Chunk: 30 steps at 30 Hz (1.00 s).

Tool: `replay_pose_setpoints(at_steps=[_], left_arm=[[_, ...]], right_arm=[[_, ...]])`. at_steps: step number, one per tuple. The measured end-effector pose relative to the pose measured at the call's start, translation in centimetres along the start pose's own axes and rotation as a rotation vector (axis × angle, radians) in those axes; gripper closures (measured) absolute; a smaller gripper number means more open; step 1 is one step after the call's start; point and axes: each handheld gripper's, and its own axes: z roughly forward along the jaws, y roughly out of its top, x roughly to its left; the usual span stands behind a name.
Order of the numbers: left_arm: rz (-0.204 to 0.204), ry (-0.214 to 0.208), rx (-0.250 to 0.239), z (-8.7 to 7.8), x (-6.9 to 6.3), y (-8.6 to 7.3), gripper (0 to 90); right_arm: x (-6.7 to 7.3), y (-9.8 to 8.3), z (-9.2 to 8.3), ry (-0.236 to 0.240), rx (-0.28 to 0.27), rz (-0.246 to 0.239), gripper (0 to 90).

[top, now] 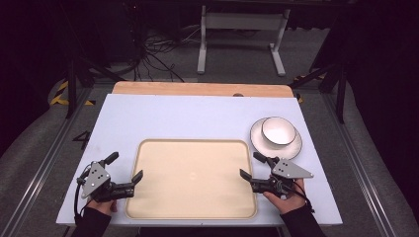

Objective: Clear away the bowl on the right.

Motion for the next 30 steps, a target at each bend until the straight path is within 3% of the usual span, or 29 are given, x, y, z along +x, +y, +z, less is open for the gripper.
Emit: replay_pose_setpoints(at_steps=[24,30], left_arm=[[0.000,0.000,0.000,-0.03,-0.02,0.00,0.1],[-0.001,0.003,0.001,0.02,-0.02,0.00,0.1]], right_arm=[[0.20,0.05,0.19,0.005,0.008,-0.015,21.7],[0.43,0.34,0.27,-0.019,0.032,-0.023,23.2]])
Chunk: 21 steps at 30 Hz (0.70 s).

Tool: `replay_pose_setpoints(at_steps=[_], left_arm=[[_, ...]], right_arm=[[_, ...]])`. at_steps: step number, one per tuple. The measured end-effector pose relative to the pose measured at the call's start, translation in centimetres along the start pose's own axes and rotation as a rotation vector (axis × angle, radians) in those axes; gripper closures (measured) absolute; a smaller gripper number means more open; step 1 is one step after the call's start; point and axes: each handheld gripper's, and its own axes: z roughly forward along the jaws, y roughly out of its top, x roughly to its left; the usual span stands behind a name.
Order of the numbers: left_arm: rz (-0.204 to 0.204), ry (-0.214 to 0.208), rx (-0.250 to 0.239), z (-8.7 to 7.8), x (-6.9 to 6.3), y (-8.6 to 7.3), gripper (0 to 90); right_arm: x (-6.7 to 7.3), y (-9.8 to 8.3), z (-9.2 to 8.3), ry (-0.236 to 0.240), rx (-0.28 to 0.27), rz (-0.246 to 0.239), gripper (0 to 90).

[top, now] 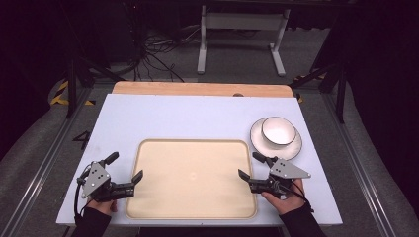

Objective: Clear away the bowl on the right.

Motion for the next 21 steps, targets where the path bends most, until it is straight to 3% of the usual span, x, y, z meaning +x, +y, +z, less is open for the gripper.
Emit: replay_pose_setpoints(at_steps=[7,13,19,21], left_arm=[[0.001,0.000,0.001,0.0,0.0,0.0,0.2],[-0.002,0.001,0.000,0.0,0.0,0.0,0.1],[-0.002,0.003,0.001,0.1,0.0,0.0,0.1],[-0.002,0.004,0.002,0.1,0.0,0.0,0.1]], right_arm=[[-0.1,1.1,-0.2,-0.006,-0.012,0.015,24.8],[0.3,2.9,-0.7,-0.020,-0.016,-0.015,25.4],[0.6,4.3,-0.8,-0.003,-0.039,-0.026,26.7],[0.6,4.6,-0.7,0.024,-0.037,-0.012,29.4]])
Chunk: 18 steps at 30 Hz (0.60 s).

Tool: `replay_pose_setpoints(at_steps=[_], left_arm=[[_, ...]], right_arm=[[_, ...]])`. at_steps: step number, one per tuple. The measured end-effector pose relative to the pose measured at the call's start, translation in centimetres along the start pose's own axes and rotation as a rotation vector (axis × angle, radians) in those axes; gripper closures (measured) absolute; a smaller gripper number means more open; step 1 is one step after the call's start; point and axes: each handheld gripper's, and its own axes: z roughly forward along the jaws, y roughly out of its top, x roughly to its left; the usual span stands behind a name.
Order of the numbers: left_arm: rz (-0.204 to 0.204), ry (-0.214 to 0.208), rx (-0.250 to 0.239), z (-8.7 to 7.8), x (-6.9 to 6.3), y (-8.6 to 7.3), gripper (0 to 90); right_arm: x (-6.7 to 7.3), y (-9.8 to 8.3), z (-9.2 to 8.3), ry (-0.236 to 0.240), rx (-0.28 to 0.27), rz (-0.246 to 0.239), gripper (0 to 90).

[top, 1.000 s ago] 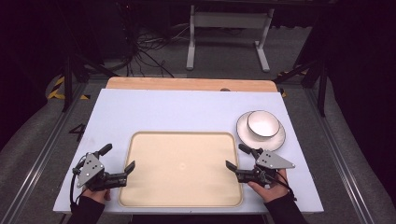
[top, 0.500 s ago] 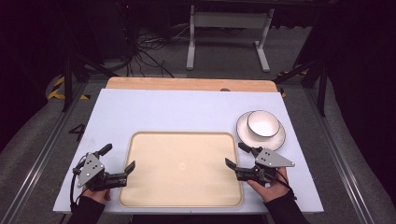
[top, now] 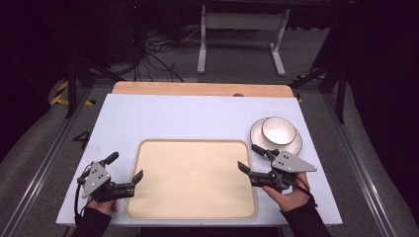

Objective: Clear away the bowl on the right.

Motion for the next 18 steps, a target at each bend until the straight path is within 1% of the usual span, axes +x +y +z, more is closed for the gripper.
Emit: replay_pose_setpoints(at_steps=[3,7,8,9,15,17,18], left_arm=[[-0.004,0.002,0.000,-0.03,0.02,0.00,0.1],[-0.004,0.002,0.000,-0.04,0.02,0.00,0.1],[-0.003,0.002,0.001,-0.05,0.02,0.00,0.1],[-0.001,0.001,-0.001,-0.03,0.02,0.00,0.1],[0.000,-0.001,-0.002,-0.02,0.01,0.00,0.1],[0.000,-0.001,-0.001,-0.01,0.01,0.00,0.1],[-0.001,0.000,-0.002,-0.01,-0.01,0.00,0.1]], right_arm=[[0.15,0.10,0.22,0.007,-0.002,-0.007,29.7],[0.41,0.08,0.45,0.026,-0.004,-0.039,25.7],[0.51,0.08,0.50,0.037,-0.010,-0.037,25.8],[0.55,0.12,0.49,0.036,-0.011,-0.039,25.8],[0.49,0.26,0.21,-0.003,-0.004,-0.030,21.8],[0.37,0.30,-0.06,-0.038,-0.002,-0.032,21.4],[0.34,0.32,-0.14,-0.047,-0.004,-0.033,21.3]])
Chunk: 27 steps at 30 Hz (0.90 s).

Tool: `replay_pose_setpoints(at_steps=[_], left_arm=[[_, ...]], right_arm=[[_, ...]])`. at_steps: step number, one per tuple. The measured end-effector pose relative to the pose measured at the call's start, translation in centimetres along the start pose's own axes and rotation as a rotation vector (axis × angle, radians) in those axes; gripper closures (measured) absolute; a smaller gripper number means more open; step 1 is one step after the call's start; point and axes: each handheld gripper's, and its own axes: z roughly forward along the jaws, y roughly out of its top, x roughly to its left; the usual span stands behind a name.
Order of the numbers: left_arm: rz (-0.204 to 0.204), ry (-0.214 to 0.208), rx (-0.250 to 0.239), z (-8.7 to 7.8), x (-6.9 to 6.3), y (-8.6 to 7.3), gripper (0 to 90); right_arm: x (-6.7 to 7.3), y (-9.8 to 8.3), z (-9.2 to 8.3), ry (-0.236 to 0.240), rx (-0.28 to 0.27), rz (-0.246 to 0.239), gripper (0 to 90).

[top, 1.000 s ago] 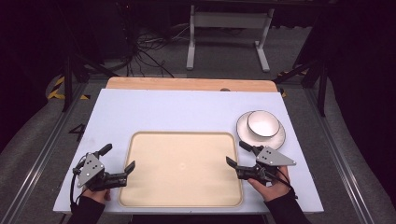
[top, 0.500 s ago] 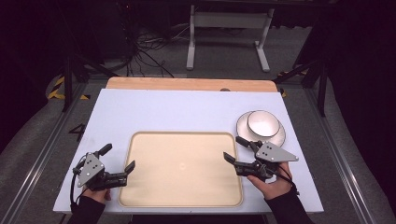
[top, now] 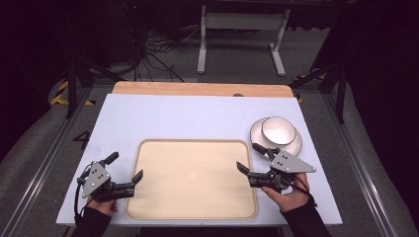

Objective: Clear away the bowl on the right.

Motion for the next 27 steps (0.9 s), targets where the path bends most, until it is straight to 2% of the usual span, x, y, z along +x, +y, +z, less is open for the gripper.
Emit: replay_pose_setpoints(at_steps=[11,16,19,27], left_arm=[[0.004,-0.002,0.001,0.0,0.0,0.0,0.1],[0.005,-0.001,0.002,0.0,0.0,0.0,0.1],[0.005,-0.004,0.002,0.0,0.0,0.0,0.1],[0.003,-0.002,0.001,0.0,0.0,0.0,0.1]], right_arm=[[-1.3,0.0,-1.5,-0.099,-0.003,0.025,20.3],[-2.1,-0.1,-2.1,-0.173,0.002,0.027,19.1],[-2.4,-0.2,-2.4,-0.224,0.012,0.045,19.2],[-3.1,-0.5,-2.8,-0.290,0.021,0.068,20.0]])
